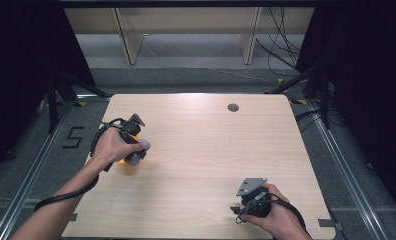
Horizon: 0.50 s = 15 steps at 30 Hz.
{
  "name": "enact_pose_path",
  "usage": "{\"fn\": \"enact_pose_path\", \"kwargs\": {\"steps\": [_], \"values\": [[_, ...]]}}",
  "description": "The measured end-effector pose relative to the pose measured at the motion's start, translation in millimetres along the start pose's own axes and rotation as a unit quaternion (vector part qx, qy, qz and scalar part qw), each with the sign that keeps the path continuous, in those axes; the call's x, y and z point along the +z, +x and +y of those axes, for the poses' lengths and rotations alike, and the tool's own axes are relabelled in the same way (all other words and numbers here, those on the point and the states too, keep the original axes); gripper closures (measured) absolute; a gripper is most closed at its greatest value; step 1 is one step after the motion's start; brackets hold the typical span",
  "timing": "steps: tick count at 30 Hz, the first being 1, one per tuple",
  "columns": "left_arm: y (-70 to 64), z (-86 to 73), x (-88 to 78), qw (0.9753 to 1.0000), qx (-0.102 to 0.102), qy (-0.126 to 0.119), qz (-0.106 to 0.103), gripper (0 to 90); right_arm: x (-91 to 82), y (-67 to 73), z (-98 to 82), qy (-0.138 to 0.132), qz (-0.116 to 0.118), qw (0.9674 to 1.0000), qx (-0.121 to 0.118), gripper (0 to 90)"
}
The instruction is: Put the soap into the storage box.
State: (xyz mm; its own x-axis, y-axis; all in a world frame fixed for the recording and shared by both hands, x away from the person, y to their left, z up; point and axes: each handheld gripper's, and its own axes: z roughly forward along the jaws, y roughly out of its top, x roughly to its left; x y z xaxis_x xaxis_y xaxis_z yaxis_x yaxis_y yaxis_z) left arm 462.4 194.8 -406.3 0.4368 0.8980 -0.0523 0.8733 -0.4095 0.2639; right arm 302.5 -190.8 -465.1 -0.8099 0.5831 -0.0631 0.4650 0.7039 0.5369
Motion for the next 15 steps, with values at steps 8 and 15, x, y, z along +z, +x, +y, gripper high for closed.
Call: {"fn": "enact_pose_path", "kwargs": {"steps": [8, 15], "values": [[9.9, 1.3, -3.2, 0.9998, -0.014, -0.009, 0.008, 49.1, -0.2, -0.1, -0.1, 0.000, 0.001, 1.0000, 0.000, 41.5], [20.2, 3.1, -2.4, 0.9991, -0.039, -0.010, 0.011, 49.1, 0.2, -0.4, -0.1, -0.001, 0.000, 1.0000, -0.003, 41.5]]}}
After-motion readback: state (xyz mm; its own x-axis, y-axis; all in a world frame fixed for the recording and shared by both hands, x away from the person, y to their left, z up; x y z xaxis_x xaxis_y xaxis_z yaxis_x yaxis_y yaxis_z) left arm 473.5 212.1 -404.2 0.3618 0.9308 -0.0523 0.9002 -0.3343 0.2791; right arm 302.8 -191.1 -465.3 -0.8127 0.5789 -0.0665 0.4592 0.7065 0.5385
